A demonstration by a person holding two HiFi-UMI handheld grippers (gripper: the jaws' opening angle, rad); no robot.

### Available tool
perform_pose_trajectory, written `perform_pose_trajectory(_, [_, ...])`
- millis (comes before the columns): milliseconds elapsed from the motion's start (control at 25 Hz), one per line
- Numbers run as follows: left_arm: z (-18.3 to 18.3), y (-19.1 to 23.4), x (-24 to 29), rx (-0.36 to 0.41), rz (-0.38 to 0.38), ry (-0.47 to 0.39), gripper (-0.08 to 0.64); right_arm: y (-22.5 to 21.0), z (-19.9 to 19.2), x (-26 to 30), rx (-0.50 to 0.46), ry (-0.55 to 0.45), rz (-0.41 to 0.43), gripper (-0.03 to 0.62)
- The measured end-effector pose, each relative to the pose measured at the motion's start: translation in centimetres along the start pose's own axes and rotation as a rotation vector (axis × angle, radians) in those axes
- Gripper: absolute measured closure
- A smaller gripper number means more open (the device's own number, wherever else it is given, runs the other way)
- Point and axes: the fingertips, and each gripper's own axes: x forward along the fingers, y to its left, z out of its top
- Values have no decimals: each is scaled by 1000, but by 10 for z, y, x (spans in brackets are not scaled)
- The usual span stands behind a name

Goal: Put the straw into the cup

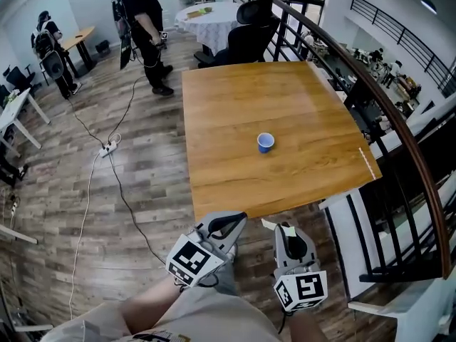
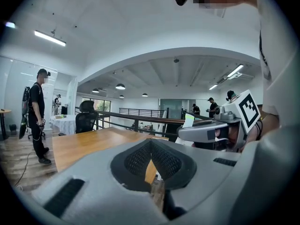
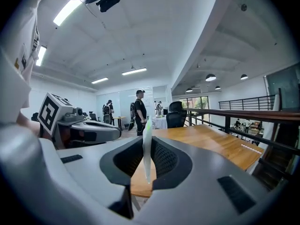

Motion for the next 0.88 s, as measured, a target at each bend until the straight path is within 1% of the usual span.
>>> perform_pose_trajectory(120, [5,39,17,-30,1,0,546,-13,8,36,4,19,-13,538])
perform_pose_trajectory(200, [5,62,30,-33,-7,7,546,-22,13,58,3,21,-23,538])
perform_pose_trajectory(440, [4,120,56,-62,3,25,546,-40,24,113,8,41,-48,538])
perform_pose_trajectory(560, [4,137,70,-66,-13,42,546,-48,28,134,13,51,-58,538])
perform_pose_trajectory(680, [5,147,82,-73,-15,42,546,-57,31,145,31,59,-73,538])
perform_pose_trajectory(880, [8,149,91,-74,-21,53,546,-70,32,154,49,76,-81,538])
